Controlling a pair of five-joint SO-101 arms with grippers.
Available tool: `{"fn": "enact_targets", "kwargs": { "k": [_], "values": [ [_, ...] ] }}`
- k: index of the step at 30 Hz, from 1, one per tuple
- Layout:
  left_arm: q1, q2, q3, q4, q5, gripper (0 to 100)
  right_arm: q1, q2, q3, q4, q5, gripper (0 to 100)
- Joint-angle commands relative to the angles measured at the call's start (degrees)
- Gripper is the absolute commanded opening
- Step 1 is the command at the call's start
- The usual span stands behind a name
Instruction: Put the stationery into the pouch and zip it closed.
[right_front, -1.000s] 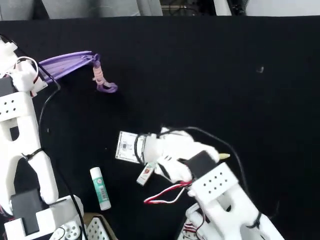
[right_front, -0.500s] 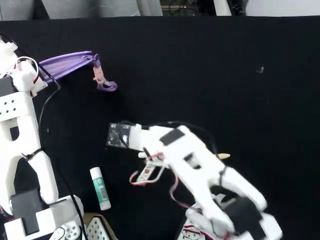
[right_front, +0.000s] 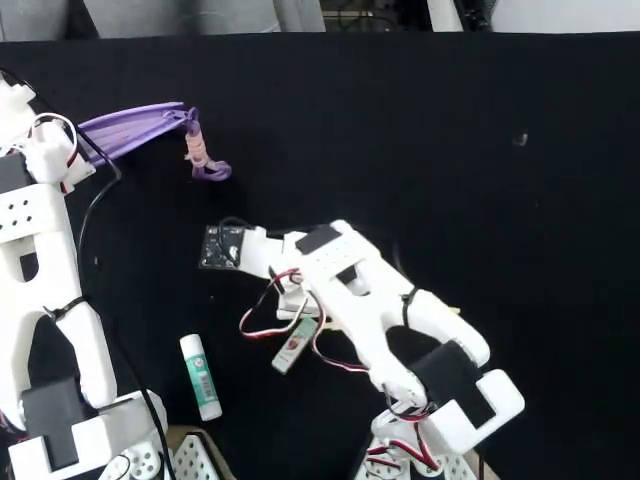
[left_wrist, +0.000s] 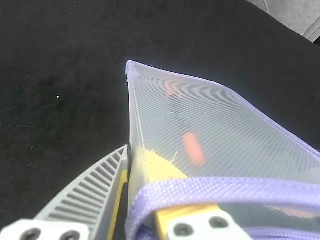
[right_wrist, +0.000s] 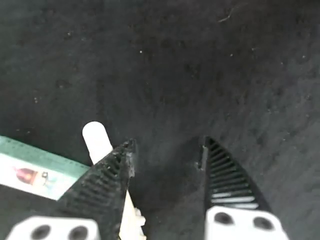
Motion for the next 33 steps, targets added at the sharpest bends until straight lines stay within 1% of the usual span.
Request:
{"fn": "enact_targets", "kwargs": {
  "k": [1, 7, 11, 17, 29, 31, 33],
  "values": [
    [-0.7, -1.9, -0.7, -1.3, 0.5, 3, -0.8, -4.5, -4.3, 4.7, 0.2, 19.1],
    [-0.7, -1.9, -0.7, -1.2, 0.4, 3, -5.4, -9.1, -4.5, 12.0, 0.2, 19.1],
    [-0.7, -1.9, -0.7, -1.2, 0.4, 3, -7.1, -9.2, -4.2, 12.8, 0.2, 19.1],
    [-0.7, -1.9, -0.7, -1.2, 0.4, 3, -5.7, -3.2, -3.8, 11.3, 0.4, 19.1],
    [-0.7, -1.9, -0.7, -1.2, 0.5, 3, -0.3, 7.7, -11.3, 11.3, 0.5, 18.9],
    [-0.7, -1.9, -0.6, -1.2, 0.5, 3, -0.3, 8.5, -11.3, 11.3, 0.5, 16.2],
    [-0.7, -1.9, -0.6, -1.2, 0.5, 3, -0.4, 8.8, -11.4, 11.3, 0.5, 9.2]
  ]
}}
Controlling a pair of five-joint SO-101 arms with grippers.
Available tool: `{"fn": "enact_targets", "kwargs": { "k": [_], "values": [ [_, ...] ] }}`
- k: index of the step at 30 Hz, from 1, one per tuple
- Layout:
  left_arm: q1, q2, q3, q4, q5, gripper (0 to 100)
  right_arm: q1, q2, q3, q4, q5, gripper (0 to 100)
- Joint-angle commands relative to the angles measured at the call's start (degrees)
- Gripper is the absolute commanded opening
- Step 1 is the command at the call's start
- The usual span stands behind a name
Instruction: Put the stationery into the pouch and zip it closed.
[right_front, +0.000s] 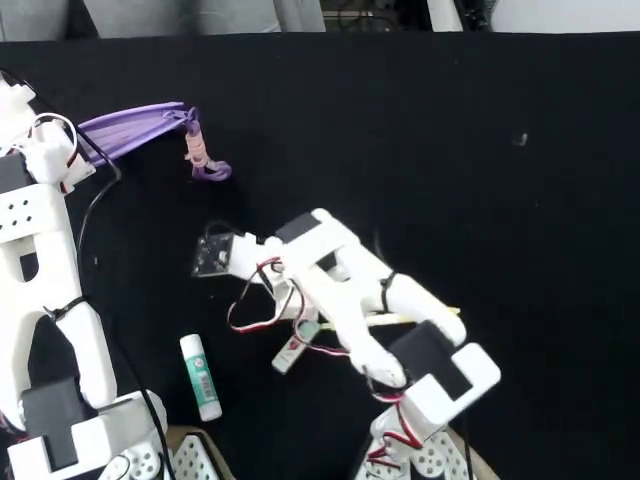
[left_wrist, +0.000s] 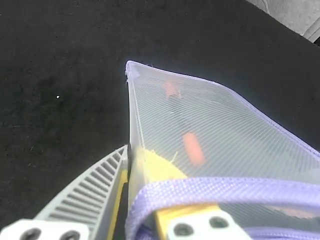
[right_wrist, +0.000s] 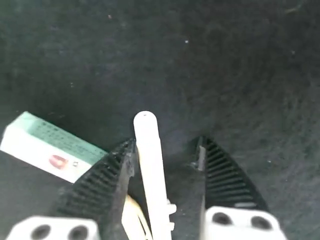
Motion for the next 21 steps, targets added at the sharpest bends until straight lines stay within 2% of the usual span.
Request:
{"fn": "enact_targets", "kwargs": {
  "k": [1, 2, 10, 16, 21],
  "values": [
    [-0.7, -1.9, -0.6, -1.2, 0.5, 3, 1.6, 0.4, -2.7, -0.6, 0.4, 5.1],
    [-0.7, -1.9, -0.6, -1.2, 0.5, 3, 1.6, 0.1, -2.7, -0.6, 0.4, 1.3],
    [-0.7, -1.9, -0.6, -1.2, 0.5, 3, 3.0, -0.1, -6.6, 1.2, 0.4, 1.1],
    [0.0, -1.9, -0.7, -1.2, 0.7, 3, 8.7, -0.3, -20.4, 10.5, 0.1, 1.1],
    [3.9, -2.1, -0.9, -0.9, 0.7, 3, 13.3, -5.0, -34.9, 16.9, -0.2, 1.1]
  ]
}}
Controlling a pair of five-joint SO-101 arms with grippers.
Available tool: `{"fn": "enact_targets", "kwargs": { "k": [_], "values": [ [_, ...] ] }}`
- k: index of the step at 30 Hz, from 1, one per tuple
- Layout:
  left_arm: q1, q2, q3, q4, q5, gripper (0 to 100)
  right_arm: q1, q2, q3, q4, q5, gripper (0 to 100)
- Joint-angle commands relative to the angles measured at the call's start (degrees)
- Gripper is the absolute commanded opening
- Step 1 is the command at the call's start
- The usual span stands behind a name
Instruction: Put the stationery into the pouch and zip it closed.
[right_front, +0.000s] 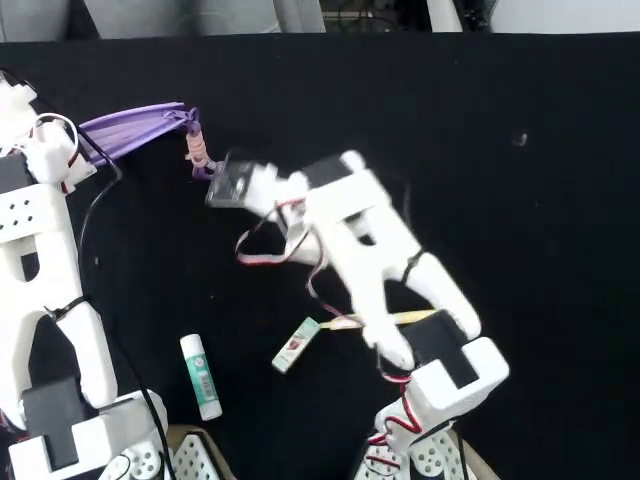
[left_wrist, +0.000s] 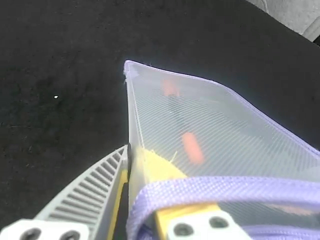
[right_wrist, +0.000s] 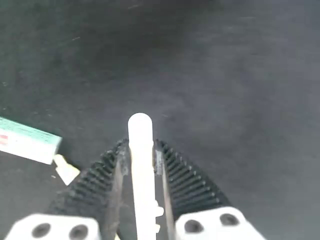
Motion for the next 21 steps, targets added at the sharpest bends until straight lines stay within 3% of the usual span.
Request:
{"fn": "enact_targets", "kwargs": {
  "k": [1, 6, 13, 21],
  "values": [
    [4.4, -2.3, -1.0, -0.8, 0.7, 3, 4.6, -6.9, -15.1, 4.1, -1.1, 1.1],
    [9.5, -2.6, -2.2, -0.6, 0.7, 3, 6.2, -12.4, -24.9, 3.8, -8.9, 1.1],
    [16.4, -2.1, -10.1, 7.8, 0.7, 3, 6.2, -13.7, -32.9, -0.5, -16.4, 1.1],
    [18.4, -2.5, -8.6, 9.8, 0.7, 3, 5.9, -13.7, -45.4, -2.7, -27.3, 1.1]
  ]
}}
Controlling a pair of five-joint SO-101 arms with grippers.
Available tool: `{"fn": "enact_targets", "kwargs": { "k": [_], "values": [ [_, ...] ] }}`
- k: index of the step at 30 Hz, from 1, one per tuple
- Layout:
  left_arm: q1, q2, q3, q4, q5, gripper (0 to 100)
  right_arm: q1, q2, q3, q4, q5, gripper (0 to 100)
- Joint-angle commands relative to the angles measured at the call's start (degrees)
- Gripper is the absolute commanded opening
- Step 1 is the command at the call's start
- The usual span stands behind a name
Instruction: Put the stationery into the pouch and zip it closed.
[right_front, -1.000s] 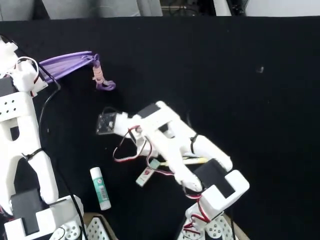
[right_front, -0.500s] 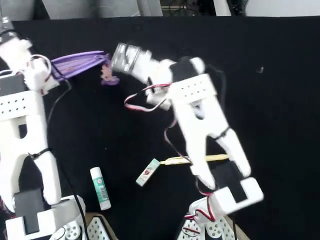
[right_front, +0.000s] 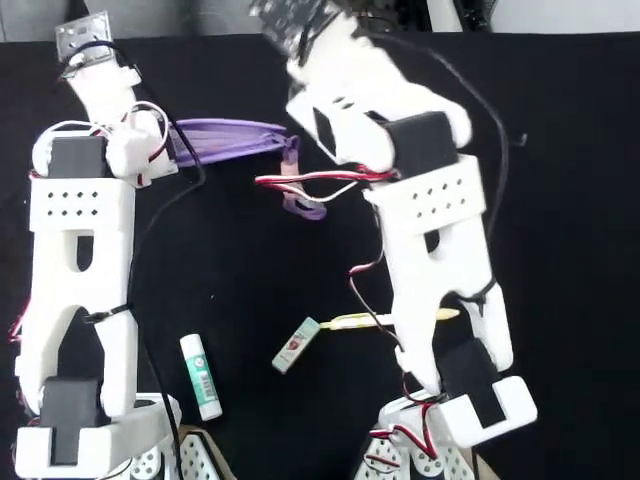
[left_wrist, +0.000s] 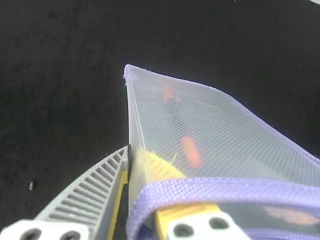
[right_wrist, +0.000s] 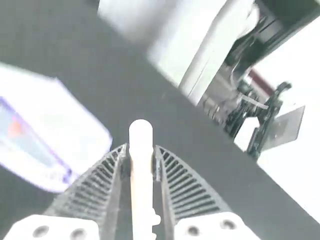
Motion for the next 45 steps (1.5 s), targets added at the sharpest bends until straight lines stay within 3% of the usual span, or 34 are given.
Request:
{"fn": "enact_targets", "kwargs": {
  "k": [1, 14, 24, 33, 45],
  "values": [
    [0.5, -2.6, -0.7, -0.3, 0.8, 3, 0.5, -3.1, -10.2, -1.7, -6.2, 1.1],
    [0.7, -2.4, 0.5, 0.1, 0.8, 3, -5.9, -3.1, -18.6, -3.9, -25.5, 1.1],
    [0.5, -2.6, 1.6, -0.5, 0.8, 3, -12.3, -2.9, -18.7, -8.4, -33.4, 1.1],
    [0.3, -2.6, 2.7, -1.8, 0.8, 3, -15.6, -3.0, -13.8, -13.5, -34.0, 1.1],
    [-1.5, -2.6, 2.4, -1.9, 0.8, 3, -15.4, -6.5, 7.4, -28.3, -34.0, 1.1]
  ]
}}
